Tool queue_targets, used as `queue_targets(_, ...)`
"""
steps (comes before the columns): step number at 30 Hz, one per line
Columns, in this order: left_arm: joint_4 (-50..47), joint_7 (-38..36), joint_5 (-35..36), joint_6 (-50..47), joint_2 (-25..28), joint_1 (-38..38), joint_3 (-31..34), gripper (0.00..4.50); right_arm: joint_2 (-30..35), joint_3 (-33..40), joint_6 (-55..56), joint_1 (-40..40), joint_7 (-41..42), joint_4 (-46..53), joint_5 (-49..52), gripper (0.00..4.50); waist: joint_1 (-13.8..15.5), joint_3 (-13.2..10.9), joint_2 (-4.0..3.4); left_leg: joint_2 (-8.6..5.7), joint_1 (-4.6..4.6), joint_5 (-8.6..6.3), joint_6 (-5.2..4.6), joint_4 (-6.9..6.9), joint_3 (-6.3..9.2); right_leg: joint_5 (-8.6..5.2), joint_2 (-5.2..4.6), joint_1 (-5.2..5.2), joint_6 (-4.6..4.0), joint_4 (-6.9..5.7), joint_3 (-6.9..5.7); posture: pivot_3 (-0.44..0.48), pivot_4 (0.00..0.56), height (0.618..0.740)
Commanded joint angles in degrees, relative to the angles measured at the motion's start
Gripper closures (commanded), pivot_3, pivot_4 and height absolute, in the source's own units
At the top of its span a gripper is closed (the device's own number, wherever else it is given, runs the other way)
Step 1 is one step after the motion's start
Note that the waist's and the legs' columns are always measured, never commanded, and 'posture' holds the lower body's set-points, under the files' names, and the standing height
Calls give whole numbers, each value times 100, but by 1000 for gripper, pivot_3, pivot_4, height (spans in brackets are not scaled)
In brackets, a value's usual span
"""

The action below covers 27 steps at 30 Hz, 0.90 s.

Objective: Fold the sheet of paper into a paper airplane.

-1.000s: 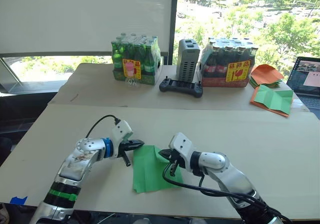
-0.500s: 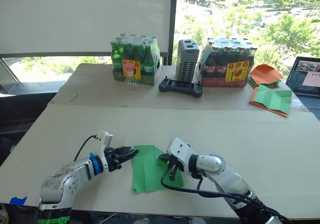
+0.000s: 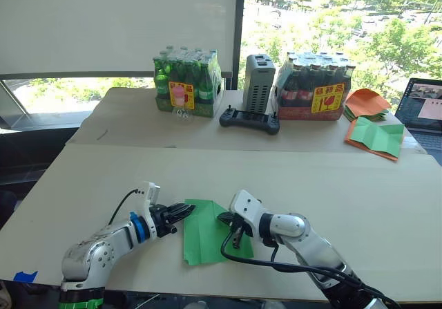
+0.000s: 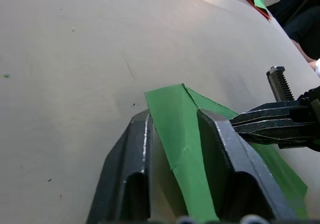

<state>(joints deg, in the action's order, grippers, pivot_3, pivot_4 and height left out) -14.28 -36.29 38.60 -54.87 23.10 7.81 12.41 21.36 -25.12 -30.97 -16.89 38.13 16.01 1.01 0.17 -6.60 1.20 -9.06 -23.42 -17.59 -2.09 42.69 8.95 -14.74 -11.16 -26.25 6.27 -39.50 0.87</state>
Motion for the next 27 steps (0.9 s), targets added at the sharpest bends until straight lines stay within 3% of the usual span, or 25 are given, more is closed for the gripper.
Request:
queue_targets(1,-99,-67,42,184,142,90,-16,4478,-45,61,55,-64,-41,67,-11,4500,1,0,0,0,0,0,0,0,0,0,0,0,0,0,0,0,150,675)
queue_targets(10,-296,-370,-653,1011,611,177,-919,4478,-133,142,-39,-67,-167,54,17,4500,14,0,-1,0,-1,0,0,-1,-1,0,0,0,0,1,1,0,150,675)
queue_targets(16,-456,-951,-1173,1704,1091,158,-1651,4478,-244,266,-111,-115,-270,-2,53,4500,15,-4,-7,0,-2,-1,0,-3,-2,0,0,-2,-1,2,2,0,150,675)
queue_targets(27,295,-664,-1540,2173,953,708,-1513,4478,-246,271,-137,17,-343,139,63,4500,35,-7,-6,-1,-3,0,0,-2,0,0,0,-1,-1,1,-1,0,150,675)
